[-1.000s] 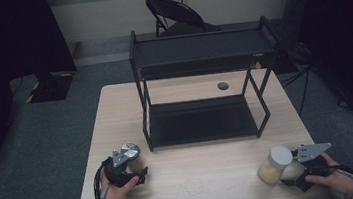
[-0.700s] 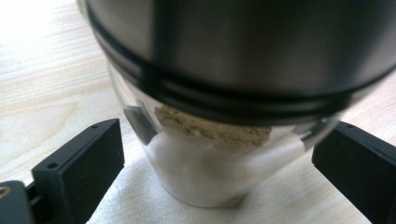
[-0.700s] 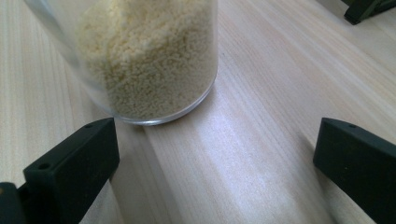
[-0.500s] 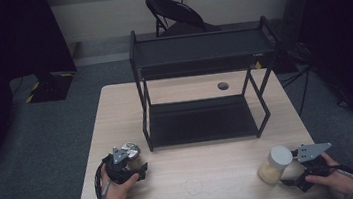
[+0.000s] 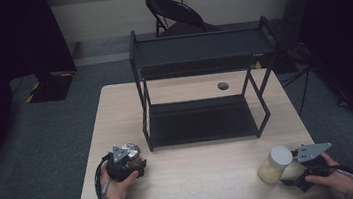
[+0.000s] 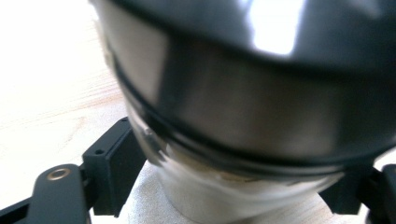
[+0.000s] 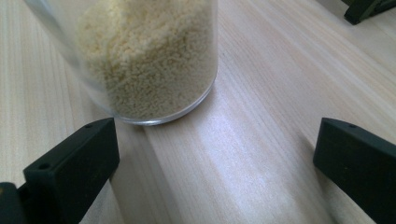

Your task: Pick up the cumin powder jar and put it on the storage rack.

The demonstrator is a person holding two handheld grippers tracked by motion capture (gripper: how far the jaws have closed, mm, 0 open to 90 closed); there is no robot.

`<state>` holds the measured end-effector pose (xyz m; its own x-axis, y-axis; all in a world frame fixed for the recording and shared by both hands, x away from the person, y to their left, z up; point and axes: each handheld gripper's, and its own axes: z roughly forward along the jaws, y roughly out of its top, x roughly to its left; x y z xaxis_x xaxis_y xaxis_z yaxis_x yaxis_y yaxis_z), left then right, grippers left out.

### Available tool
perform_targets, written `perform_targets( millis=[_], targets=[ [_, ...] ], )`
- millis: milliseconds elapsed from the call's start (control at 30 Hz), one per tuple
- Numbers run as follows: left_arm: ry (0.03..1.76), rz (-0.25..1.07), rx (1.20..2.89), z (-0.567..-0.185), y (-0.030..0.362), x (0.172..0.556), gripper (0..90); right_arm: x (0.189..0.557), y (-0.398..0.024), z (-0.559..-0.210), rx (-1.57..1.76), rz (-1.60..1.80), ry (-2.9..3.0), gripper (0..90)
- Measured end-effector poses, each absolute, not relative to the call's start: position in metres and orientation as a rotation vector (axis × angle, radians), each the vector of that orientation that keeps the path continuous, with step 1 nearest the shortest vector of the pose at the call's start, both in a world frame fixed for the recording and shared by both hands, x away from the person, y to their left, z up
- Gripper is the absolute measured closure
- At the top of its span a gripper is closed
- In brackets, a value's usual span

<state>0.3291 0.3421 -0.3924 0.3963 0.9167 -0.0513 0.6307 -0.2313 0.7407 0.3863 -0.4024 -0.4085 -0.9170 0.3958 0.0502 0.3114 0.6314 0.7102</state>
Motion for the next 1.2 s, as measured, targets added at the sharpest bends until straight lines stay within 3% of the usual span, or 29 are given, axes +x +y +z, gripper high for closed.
perform_targets(
  millis=[200,833,1200],
  targets=[
    [1.312,0.540,1.984,-0.391,0.339,0.330,30.1,0.386,-0.402,-0.409,0.595,1.159,2.737,0.0],
    [1.295,0.550,1.998,-0.388,0.337,0.327,31.2,0.386,-0.402,-0.409,0.593,1.160,2.736,0.0],
    [1.256,0.484,2.024,-0.377,0.336,0.327,31.2,0.386,-0.402,-0.409,0.597,1.159,2.737,0.0]
  ],
)
